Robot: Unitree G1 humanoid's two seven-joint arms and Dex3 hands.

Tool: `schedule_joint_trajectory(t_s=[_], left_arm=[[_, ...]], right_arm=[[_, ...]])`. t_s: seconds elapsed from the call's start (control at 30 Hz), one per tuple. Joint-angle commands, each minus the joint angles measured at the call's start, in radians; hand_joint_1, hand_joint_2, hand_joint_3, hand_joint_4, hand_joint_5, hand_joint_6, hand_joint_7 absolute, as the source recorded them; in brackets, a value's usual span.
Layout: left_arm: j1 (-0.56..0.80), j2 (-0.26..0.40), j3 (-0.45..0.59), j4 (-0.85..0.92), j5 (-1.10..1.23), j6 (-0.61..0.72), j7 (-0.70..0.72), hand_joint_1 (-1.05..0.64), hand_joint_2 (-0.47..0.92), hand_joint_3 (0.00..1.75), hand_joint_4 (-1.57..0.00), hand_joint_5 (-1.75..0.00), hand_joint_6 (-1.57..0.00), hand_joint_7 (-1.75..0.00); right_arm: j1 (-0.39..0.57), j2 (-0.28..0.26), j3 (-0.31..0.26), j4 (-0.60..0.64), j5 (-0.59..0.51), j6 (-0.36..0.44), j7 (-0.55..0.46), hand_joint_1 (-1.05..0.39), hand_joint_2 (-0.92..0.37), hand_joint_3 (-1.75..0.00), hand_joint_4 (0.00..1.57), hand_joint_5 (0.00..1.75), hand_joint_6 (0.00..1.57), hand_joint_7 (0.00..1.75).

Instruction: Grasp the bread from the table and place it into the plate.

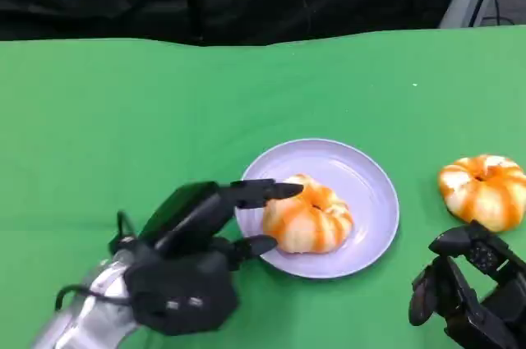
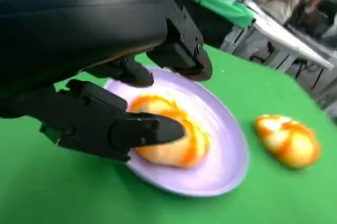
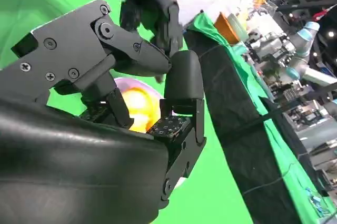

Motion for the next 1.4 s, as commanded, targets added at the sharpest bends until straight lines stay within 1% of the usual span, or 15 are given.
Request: schedule_joint_trajectory(t_s=[0.03,0.07,0.1,0.2,0.27,0.3,0.37,0.53,0.6,0.7,0.8,0.93,1.0,1.1,1.4], left_arm=[[0.104,0.004,0.108,-0.138,-0.296,0.123,-0.195,0.03,0.73,0.92,-0.96,-0.84,-1.16,-0.13],[0.126,0.003,0.131,-0.172,-0.354,0.162,-0.225,0.02,0.71,0.97,-0.96,-0.98,-1.23,-0.17],[0.14,0.002,0.148,-0.197,-0.389,0.192,-0.245,0.0,0.65,1.08,-0.93,-1.19,-1.24,-0.37],[0.181,0.004,0.194,-0.265,-0.458,0.256,-0.283,-0.04,0.53,1.29,-0.86,-1.5,-0.96,-1.17],[0.215,0.006,0.229,-0.318,-0.525,0.326,-0.309,-0.04,0.5,1.33,-0.85,-1.55,-0.91,-1.29],[0.245,0.012,0.257,-0.36,-0.593,0.387,-0.33,-0.05,0.5,1.38,-0.87,-1.67,-0.84,-1.49],[0.301,0.024,0.306,-0.44,-0.716,0.507,-0.36,-0.06,0.51,1.42,-0.9,-1.73,-0.78,-1.65],[0.409,0.057,0.386,-0.588,-0.863,0.696,-0.38,-0.09,0.48,1.48,-0.97,-1.75,-0.8,-1.72],[0.423,0.059,0.401,-0.611,-0.876,0.724,-0.383,-0.1,0.47,1.48,-0.97,-1.75,-0.8,-1.73],[0.527,0.075,0.474,-0.647,-0.922,0.733,-0.424,-0.09,0.5,1.43,-0.96,-1.75,-0.8,-1.73],[0.562,0.086,0.512,-0.65,-0.942,0.755,-0.446,-0.09,0.52,1.41,-0.96,-1.75,-0.81,-1.74],[0.569,0.085,0.529,-0.652,-0.945,0.772,-0.458,-0.08,0.53,1.41,-0.96,-1.75,-0.8,-1.75],[0.531,0.102,0.545,-0.562,-0.968,0.794,-0.518,-0.08,0.54,1.38,-0.95,-1.75,-0.8,-1.75],[0.501,0.101,0.557,-0.505,-0.978,0.807,-0.553,-0.1,0.56,1.32,-0.96,-1.75,-0.81,-1.75],[0.485,0.088,0.567,-0.493,-0.971,0.825,-0.554,-0.12,0.55,1.32,-0.97,-1.75,-0.81,-1.75]], right_arm=[[-0.006,-0.002,-0.006,-0.005,-0.003,-0.007,-0.009,-0.13,-0.64,-0.98,0.85,1.75,0.82,1.4],[-0.004,-0.001,-0.005,-0.009,-0.004,-0.005,-0.013,-0.13,-0.64,-0.98,0.85,1.75,0.82,1.4],[-0.004,-0.001,-0.004,-0.011,-0.005,-0.004,-0.015,-0.13,-0.64,-0.98,0.84,1.75,0.82,1.41],[-0.002,-0.003,-0.002,-0.015,-0.006,-0.003,-0.017,-0.13,-0.64,-0.98,0.84,1.75,0.81,1.41],[-0.001,-0.004,-0.001,-0.015,-0.003,-0.005,-0.014,-0.13,-0.64,-0.98,0.84,1.75,0.81,1.41],[0.0,-0.004,-0.002,-0.012,-0.002,-0.011,-0.007,-0.13,-0.64,-0.99,0.84,1.75,0.81,1.42],[0.0,-0.005,-0.002,-0.009,-0.003,-0.018,-0.002,-0.13,-0.64,-0.99,0.84,1.75,0.81,1.42],[-0.003,-0.01,-0.003,-0.008,-0.001,-0.017,-0.001,-0.13,-0.61,-1.03,0.84,1.75,0.81,1.43],[-0.006,-0.012,-0.006,-0.007,0.0,-0.017,0.001,-0.13,-0.6,-1.04,0.84,1.75,0.81,1.43],[-0.011,-0.015,-0.011,0.0,-0.002,-0.02,0.004,-0.13,-0.6,-1.04,0.84,1.75,0.81,1.43],[-0.016,-0.016,-0.017,0.009,-0.001,-0.024,0.011,-0.12,-0.61,-1.04,0.84,1.75,0.81,1.43],[-0.018,-0.016,-0.019,0.013,-0.001,-0.026,0.014,-0.12,-0.62,-1.04,0.85,1.75,0.82,1.43],[-0.031,-0.02,-0.032,0.035,0.002,-0.031,0.022,-0.11,-0.62,-1.04,0.85,1.75,0.82,1.43],[-0.038,-0.02,-0.044,0.05,0.003,-0.036,0.03,-0.11,-0.63,-1.04,0.85,1.75,0.82,1.42],[-0.037,-0.018,-0.046,0.049,0.002,-0.035,0.04,-0.12,-0.63,-1.01,0.85,1.75,0.81,1.42]])
